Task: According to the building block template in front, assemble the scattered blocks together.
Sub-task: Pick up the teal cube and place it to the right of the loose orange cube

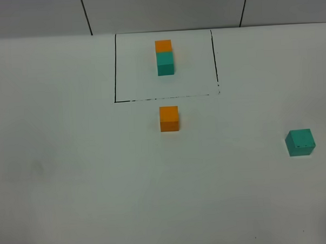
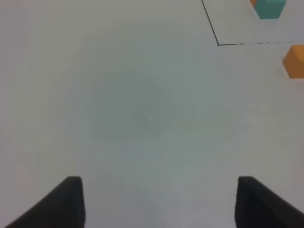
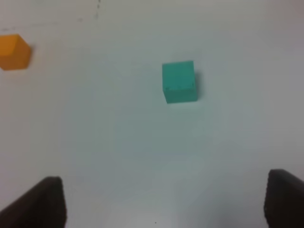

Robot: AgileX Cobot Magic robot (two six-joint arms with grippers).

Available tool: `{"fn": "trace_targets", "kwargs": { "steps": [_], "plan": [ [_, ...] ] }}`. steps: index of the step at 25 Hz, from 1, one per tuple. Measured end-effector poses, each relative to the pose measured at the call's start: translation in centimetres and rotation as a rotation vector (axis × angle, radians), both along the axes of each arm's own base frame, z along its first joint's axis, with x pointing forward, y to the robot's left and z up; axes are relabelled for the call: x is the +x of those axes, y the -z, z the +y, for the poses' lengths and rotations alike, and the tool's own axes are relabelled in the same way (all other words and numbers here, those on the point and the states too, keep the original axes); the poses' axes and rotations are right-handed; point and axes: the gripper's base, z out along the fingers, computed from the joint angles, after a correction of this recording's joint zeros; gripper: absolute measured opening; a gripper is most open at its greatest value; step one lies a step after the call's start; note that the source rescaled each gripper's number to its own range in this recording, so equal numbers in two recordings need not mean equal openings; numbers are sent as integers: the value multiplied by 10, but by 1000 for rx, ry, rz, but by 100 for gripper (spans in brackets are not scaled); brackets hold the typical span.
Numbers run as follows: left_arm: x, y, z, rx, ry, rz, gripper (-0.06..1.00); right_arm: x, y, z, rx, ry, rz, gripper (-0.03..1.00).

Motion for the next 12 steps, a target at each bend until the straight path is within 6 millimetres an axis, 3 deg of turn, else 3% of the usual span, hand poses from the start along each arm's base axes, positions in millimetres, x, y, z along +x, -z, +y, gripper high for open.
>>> {"fn": "trace_targets", "kwargs": {
  "steps": [3,8,12],
  "plan": [
    [0,0,0,0,0,0,41,51,9,5,-10,8,176,71],
    [0,0,0,0,0,0,41,141,43,13,-31,3,441,71],
    [0,0,0,0,0,0,41,190,69,20,-51,-53,536,71]
  ]
}}
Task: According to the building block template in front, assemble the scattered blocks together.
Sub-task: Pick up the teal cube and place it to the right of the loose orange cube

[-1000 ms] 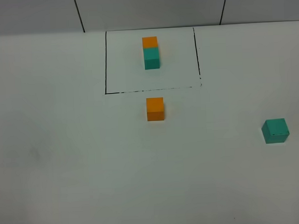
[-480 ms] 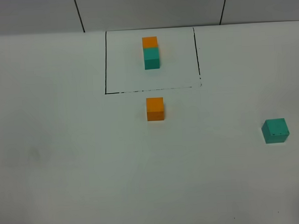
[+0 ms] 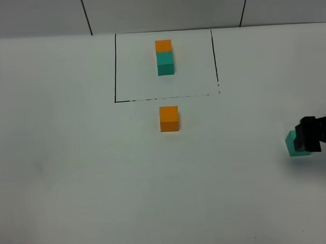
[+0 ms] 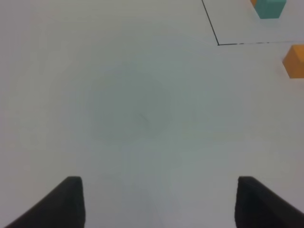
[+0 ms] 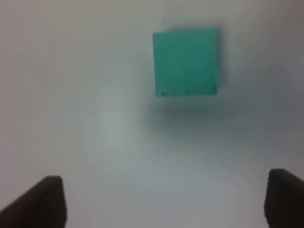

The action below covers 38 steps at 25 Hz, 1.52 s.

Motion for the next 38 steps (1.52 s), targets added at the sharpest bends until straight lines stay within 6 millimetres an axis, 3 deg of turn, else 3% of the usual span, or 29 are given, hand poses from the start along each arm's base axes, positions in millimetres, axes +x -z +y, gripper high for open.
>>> {"fn": "trace_targets", "kwargs": {
  "steps": [5,10,23,27,29,31,35,38],
  "plan": [
    [0,0,0,0,0,0,41,31,19,3,-15,-39,13,71],
    [0,0,0,0,0,0,41,46,40,2,-43,-56,32,71],
    [0,0,0,0,0,0,41,61,84,2,-69,-59,77,68],
    [0,0,0,0,0,0,41,62,88,2,-70,-57,78,49],
    [0,0,0,0,0,0,41,62,89,2,-68,-52,79,29],
    [0,0,0,0,0,0,41,62,88,2,-68,-47,80,0],
    [0,0,0,0,0,0,41,64,84,2,-94,-95,119,1],
    [0,0,0,0,0,0,41,75,69,8,-167,-269,111,1]
  ]
}}
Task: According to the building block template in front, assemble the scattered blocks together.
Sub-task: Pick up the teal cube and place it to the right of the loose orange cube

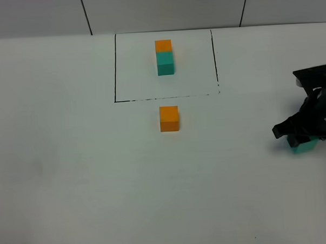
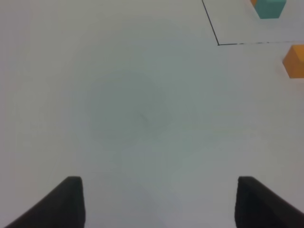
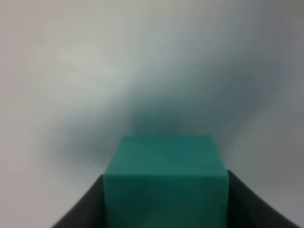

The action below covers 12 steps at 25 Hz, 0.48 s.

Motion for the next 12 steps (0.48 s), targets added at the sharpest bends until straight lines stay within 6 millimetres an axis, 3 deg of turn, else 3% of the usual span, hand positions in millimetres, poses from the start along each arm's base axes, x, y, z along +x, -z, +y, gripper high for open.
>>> {"fn": "trace_targets", "kwargs": {
  "steps": [7,12],
  "plan": [
    [0,0,0,0,0,0,41,31,-37,71,-149,-839,-57,1],
    [0,0,0,0,0,0,41,56,-30,116,-142,-1125,0,1]
  ]
}}
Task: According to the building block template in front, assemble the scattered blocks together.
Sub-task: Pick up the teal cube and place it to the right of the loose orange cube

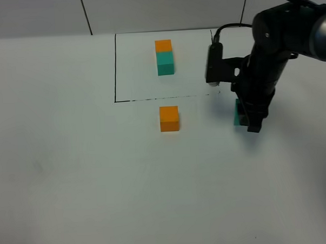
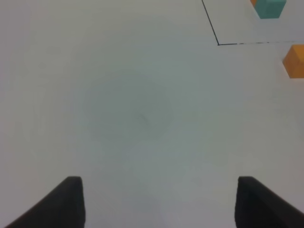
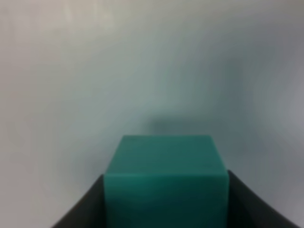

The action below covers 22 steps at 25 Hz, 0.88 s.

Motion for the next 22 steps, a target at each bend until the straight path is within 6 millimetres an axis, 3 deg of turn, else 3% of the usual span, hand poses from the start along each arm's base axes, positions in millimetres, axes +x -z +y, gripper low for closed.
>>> {"fn": "trace_targets", "kwargs": {
  "steps": [6,12,22],
  "plan": [
    [0,0,0,0,0,0,41,21,12,36,-8,-97,39,1],
    [0,0,0,0,0,0,41,30,19,64,6,-143,47,1],
    [0,0,0,0,0,0,41,32,39,73,54,-115,73,1]
  ]
}}
